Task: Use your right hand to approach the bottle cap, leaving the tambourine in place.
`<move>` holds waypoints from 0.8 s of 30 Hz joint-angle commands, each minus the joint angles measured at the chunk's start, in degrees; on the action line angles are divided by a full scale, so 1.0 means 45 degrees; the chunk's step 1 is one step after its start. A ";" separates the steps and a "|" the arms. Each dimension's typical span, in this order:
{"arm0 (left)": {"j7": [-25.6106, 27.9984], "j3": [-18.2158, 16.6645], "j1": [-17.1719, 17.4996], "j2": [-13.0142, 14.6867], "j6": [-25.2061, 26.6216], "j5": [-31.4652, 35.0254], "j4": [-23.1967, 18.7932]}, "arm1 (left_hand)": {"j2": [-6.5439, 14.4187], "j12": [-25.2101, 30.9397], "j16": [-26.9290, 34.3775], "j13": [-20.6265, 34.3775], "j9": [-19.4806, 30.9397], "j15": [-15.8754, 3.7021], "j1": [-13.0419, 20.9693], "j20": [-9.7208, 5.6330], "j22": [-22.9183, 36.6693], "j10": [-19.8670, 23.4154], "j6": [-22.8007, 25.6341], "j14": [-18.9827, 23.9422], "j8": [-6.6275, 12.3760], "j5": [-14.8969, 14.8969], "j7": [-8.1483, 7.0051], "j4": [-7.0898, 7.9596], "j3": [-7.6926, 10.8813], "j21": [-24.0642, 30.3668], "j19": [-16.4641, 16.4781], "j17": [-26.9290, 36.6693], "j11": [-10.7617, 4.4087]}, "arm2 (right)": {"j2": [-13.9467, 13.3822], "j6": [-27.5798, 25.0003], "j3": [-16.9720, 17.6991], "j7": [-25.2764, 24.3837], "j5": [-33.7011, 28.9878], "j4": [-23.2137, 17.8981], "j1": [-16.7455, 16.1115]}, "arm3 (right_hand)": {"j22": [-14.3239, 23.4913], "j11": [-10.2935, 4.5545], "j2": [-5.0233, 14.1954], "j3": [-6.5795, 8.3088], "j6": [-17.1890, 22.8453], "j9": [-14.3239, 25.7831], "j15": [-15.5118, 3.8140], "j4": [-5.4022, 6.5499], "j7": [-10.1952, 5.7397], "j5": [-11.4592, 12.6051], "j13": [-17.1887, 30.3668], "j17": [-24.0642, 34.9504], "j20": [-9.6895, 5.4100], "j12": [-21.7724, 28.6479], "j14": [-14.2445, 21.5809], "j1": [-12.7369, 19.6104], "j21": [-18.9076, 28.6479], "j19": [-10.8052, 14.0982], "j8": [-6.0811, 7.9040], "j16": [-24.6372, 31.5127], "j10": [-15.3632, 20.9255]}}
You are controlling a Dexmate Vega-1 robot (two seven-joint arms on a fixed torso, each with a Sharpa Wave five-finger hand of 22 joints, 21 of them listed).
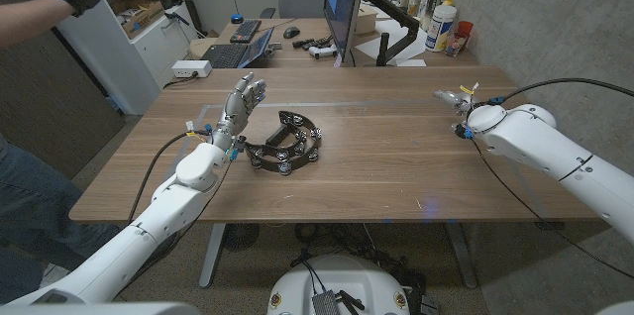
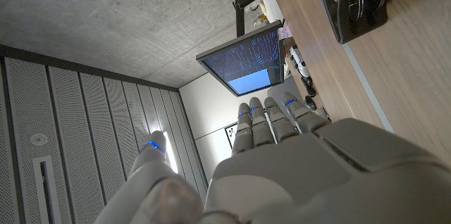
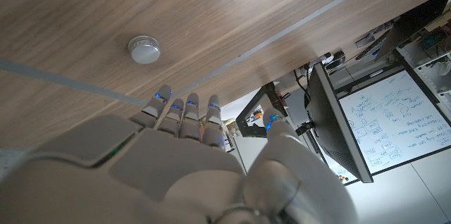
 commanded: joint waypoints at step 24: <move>0.0309 -0.0060 0.0295 0.0137 0.0038 0.0438 -0.0770 | 0.0047 0.0053 0.0070 0.0027 0.0070 0.0031 0.0093 -0.0427 0.0042 0.0130 0.0115 0.0109 0.0041 0.0113 -0.0037 -0.0027 -0.0203 -0.0189 0.0143 0.0044 0.0030 | -0.0052 -0.1071 -0.1056 0.0697 -0.0685 0.1031 0.1343 | 0.0057 -0.0159 -0.0024 -0.0032 -0.0183 0.0071 0.0276 -0.0241 -0.0201 0.0142 0.0043 0.0032 0.1228 -0.0085 -0.0231 0.0224 -0.0480 -0.0523 -0.0092 -0.0003 -0.0164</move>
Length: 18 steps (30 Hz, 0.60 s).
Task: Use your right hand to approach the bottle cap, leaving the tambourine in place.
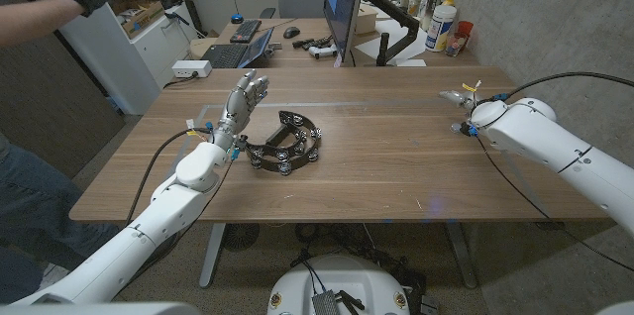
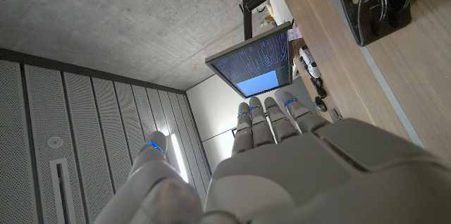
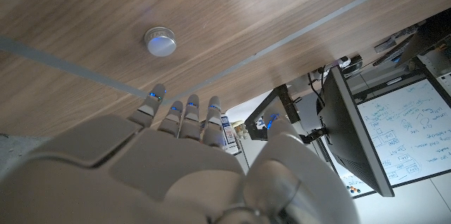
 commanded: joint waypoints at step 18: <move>0.0211 0.0073 0.0014 -0.0159 0.0104 0.0189 -0.0241 | 0.0028 0.0066 0.0072 0.0026 0.0070 -0.0001 0.0074 -0.0362 0.0047 0.0132 0.0226 0.0152 0.0070 0.0154 -0.0038 -0.0007 -0.0135 -0.0115 0.0141 0.0044 -0.0068 | 0.0385 -0.2021 -0.0939 0.0060 -0.0745 0.0388 0.1101 | 0.0073 0.0022 -0.0074 -0.0002 -0.0152 0.0072 0.0112 -0.0208 -0.0119 0.0055 0.0056 0.0021 0.0506 0.0029 -0.0104 0.0189 -0.0392 -0.0450 -0.0013 -0.0006 -0.0028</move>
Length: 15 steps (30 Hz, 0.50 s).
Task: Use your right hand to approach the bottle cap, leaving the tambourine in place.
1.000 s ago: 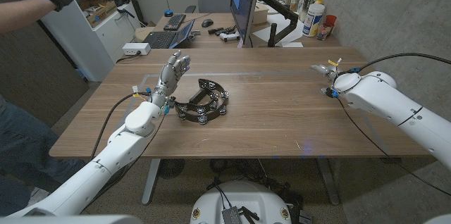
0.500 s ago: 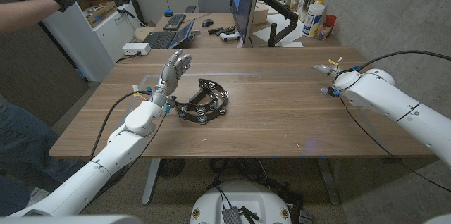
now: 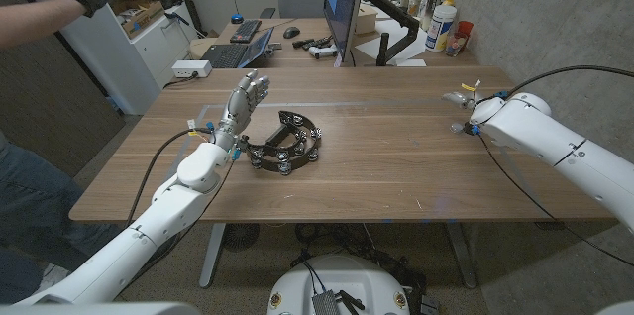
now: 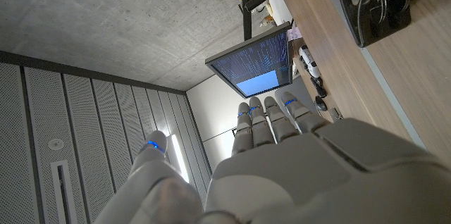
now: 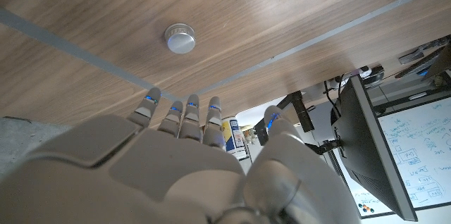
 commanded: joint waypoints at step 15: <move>-0.0319 0.0188 -0.0296 -0.0019 -0.0143 0.0182 0.0393 | 0.0024 0.0075 0.0074 0.0026 0.0071 0.0039 0.0072 -0.0343 0.0049 0.0172 0.0227 0.0128 0.0079 0.0112 -0.0020 -0.0047 -0.0100 -0.0066 0.0154 0.0043 -0.0096 | 0.0931 -0.1224 -0.0792 -0.0191 -0.0551 0.0742 0.0982 | 0.0079 0.0020 -0.0068 -0.0024 -0.0133 0.0074 0.0074 -0.0134 -0.0038 0.0056 0.0062 0.0020 0.0114 0.0031 -0.0059 0.0129 -0.0084 -0.0010 -0.0016 0.0011 -0.0056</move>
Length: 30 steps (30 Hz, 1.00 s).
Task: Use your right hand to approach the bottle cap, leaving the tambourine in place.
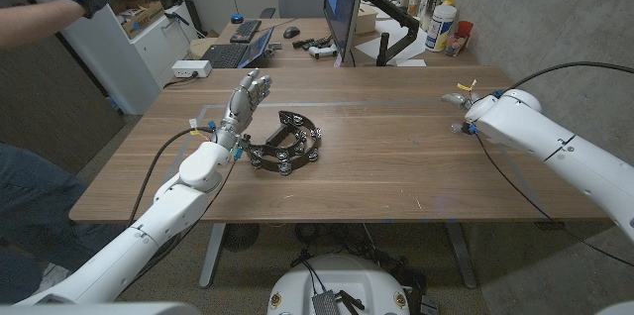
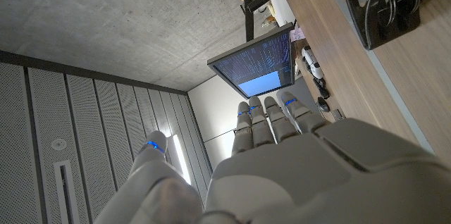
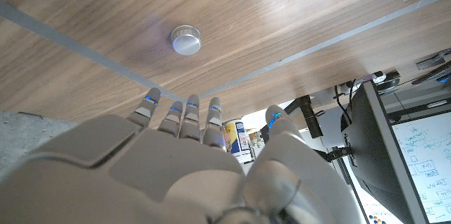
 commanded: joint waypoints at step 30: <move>-0.0936 0.0177 -0.0680 0.0175 -0.0515 0.0107 0.1110 | 0.0048 0.0067 0.0060 0.0027 0.0074 0.0057 0.0102 -0.0363 0.0054 0.0127 0.0127 0.0131 0.0072 0.0113 -0.0017 -0.0016 -0.0139 -0.0125 0.0090 0.0044 -0.0035 | 0.1385 -0.1181 -0.0860 -0.0534 -0.0572 0.1088 0.1062 | 0.0025 0.0015 -0.0125 -0.0023 -0.0098 0.0078 0.0066 -0.0121 -0.0004 0.0063 0.0069 0.0034 0.0181 0.0039 0.0045 0.0107 -0.0160 0.0083 -0.0016 0.0058 -0.0102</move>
